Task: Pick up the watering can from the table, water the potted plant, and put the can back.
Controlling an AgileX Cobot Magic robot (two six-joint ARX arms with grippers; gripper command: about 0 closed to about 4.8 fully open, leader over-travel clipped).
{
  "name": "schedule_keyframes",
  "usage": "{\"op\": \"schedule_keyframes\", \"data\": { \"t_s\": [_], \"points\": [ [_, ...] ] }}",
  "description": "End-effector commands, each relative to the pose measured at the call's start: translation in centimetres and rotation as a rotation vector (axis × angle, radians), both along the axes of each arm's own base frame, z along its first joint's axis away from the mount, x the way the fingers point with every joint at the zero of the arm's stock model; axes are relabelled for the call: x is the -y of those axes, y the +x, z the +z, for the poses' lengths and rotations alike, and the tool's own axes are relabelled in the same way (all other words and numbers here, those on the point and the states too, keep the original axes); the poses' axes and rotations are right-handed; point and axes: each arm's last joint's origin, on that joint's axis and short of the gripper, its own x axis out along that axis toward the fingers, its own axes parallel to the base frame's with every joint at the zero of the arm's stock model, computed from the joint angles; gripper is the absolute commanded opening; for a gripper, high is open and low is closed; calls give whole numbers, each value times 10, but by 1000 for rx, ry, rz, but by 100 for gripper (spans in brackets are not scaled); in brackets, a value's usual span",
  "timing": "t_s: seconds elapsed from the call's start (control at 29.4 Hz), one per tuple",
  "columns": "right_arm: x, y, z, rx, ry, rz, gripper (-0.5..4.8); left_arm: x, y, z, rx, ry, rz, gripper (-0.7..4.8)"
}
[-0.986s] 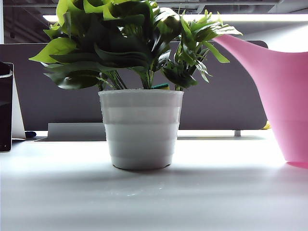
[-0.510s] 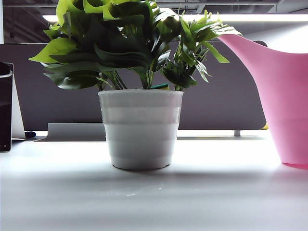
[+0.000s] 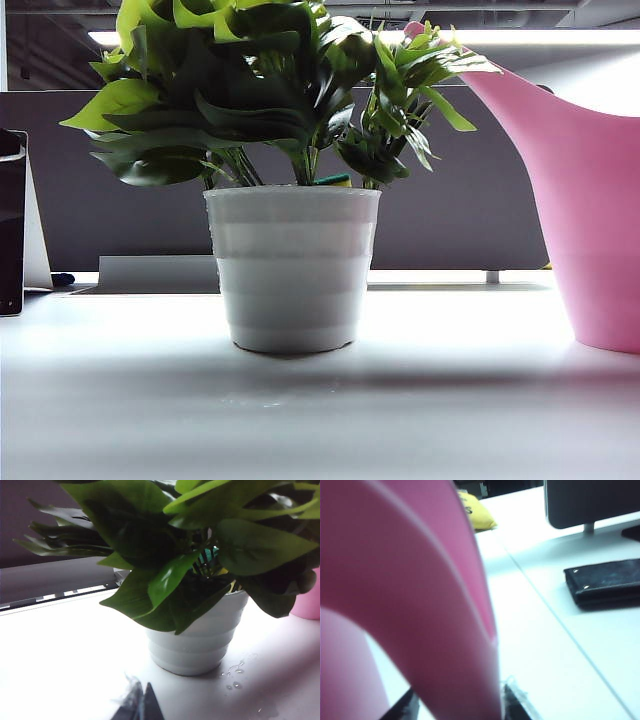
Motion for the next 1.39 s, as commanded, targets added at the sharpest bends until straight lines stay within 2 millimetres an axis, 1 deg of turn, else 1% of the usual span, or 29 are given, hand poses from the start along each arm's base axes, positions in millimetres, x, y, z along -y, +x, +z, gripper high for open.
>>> {"op": "schedule_keyframes", "data": {
  "t_s": [0.03,0.17,0.34,0.48,0.68,0.82,0.85,0.88,0.92,0.99,1.02,1.26,1.39],
  "points": [
    [-1,-2,-1,-2,9,11,212,0,0,1,8,-8,-2,-5],
    [-4,-9,-6,-8,57,27,212,0,0,1,8,-8,-2,-5],
    [-10,-24,-13,-13,76,69,212,0,0,1,8,-8,-2,-5],
    [-11,-24,-13,-22,123,122,212,0,0,1,8,-8,-2,-5],
    [-10,-25,-9,13,119,95,212,0,0,1,8,-8,-2,-5],
    [-11,-25,-5,36,162,110,209,0,0,1,8,-8,-2,-5],
    [-11,-26,-4,45,179,119,198,0,0,1,8,-8,-2,-5],
    [-12,-26,-2,59,186,139,167,0,0,1,8,-8,-2,-5],
    [-13,-27,1,71,189,159,123,0,0,1,8,-8,-2,-5],
    [-14,-28,6,104,180,197,12,0,0,1,8,-8,-2,-5],
    [-15,-29,9,121,172,208,-11,0,0,1,8,-8,-2,-5],
    [-17,-39,29,224,164,193,-8,0,0,1,8,-8,-2,-5],
    [-20,-48,38,253,232,211,-8,-1,0,1,8,-8,5,-5]
  ]
}}
